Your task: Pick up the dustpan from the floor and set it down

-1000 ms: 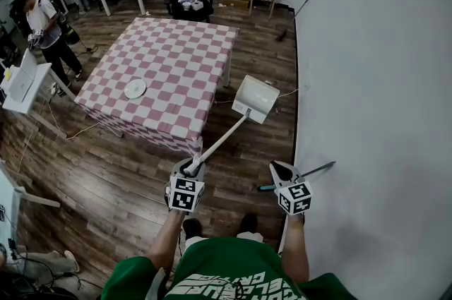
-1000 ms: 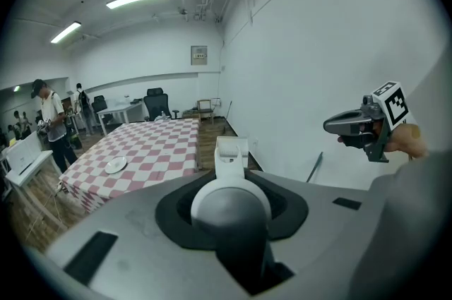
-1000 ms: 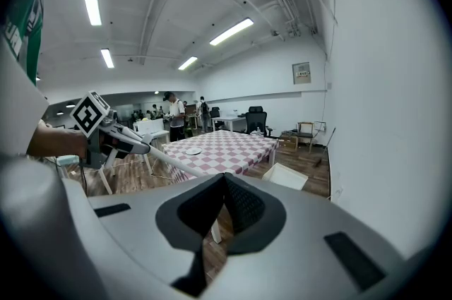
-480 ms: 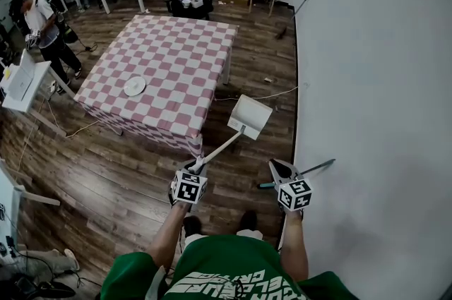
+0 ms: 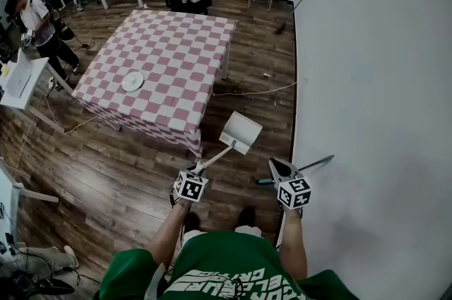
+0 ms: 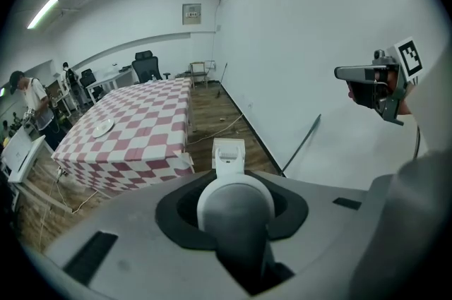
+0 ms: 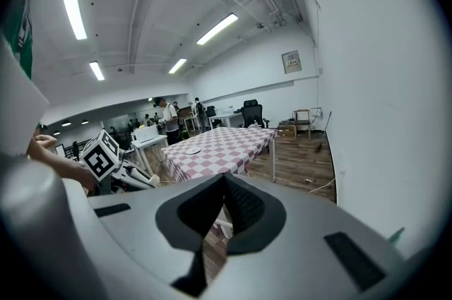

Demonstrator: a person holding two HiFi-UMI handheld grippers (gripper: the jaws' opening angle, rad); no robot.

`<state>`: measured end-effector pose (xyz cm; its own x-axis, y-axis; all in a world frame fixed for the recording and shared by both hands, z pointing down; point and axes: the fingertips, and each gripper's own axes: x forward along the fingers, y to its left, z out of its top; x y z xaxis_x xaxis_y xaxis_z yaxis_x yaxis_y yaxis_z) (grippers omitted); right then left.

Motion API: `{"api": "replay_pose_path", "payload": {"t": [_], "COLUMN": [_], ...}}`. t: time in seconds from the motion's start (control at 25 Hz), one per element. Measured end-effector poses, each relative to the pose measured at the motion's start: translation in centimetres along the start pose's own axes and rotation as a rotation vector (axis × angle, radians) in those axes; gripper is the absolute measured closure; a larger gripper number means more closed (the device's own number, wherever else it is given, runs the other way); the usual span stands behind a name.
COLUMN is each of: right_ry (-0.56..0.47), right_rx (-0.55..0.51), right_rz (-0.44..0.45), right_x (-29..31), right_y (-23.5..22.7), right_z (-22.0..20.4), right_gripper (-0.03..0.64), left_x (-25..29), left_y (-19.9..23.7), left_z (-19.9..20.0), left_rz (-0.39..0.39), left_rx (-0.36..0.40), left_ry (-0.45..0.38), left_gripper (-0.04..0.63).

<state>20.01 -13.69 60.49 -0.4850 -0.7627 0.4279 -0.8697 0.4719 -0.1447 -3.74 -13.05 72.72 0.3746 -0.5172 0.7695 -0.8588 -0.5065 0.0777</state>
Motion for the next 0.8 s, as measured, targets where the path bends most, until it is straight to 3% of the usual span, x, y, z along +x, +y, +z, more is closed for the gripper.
{"api": "replay_pose_path", "payload": {"t": [0.8], "right_ry": [0.051], "right_rx": [0.019], "right_rz": [-0.009], "right_x": [0.1], "right_y": [-0.7], "right_z": [-2.4], "right_gripper": [0.609], "left_x": [7.6], "left_y": [-1.2], "left_z": [-7.3], "left_rz": [-0.029], "left_rx": [0.010], "left_ry": [0.205], "left_gripper": [0.489]}}
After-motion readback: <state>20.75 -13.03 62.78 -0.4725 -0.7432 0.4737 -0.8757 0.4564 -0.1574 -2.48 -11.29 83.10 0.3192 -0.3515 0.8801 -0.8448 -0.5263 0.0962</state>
